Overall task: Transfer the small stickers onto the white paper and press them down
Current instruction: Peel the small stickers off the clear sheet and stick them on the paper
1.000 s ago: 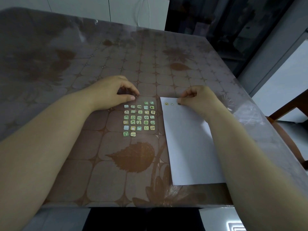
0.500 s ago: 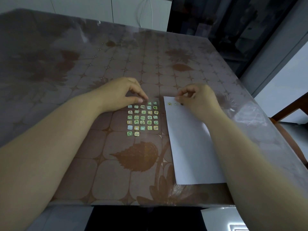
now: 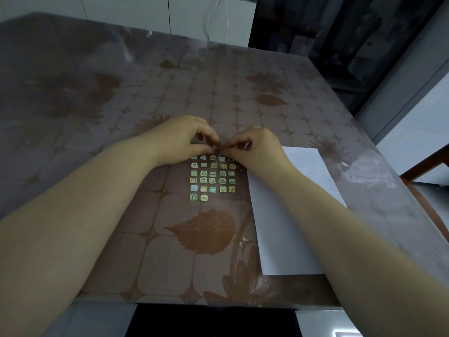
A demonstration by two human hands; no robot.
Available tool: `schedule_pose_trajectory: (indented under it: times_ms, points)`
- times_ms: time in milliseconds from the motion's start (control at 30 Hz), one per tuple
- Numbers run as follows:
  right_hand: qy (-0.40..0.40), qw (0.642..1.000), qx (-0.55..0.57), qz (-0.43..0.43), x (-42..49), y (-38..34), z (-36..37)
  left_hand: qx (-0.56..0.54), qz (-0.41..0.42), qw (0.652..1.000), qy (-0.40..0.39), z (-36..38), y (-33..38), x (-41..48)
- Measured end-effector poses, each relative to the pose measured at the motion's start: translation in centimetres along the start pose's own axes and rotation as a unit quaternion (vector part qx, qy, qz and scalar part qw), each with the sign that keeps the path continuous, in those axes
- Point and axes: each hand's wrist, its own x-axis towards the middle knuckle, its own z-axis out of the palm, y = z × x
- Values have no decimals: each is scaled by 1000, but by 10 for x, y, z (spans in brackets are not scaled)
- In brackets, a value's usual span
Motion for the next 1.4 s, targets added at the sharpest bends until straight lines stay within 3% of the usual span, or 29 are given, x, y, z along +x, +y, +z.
schedule_pose_trajectory:
  times_ms: [267,467,600,767,1400]
  points:
    - [-12,1000,15,6,1,-1,0,-21,-15,1000,-2,-1,3,-2]
    - [113,977,138,116,-11,18,-76,-6,-7,1000,-11,-2,0,-2]
    - [22,974,69,216,-23,43,-85,-23,-5,1000,-14,0,-1,-1]
    - [-29,972,74,220,-18,41,-71,-25,-9,1000,-10,-1,-4,-1]
    - [-14,973,38,229,-13,42,-61,-21,-1,1000,-10,0,-4,-1]
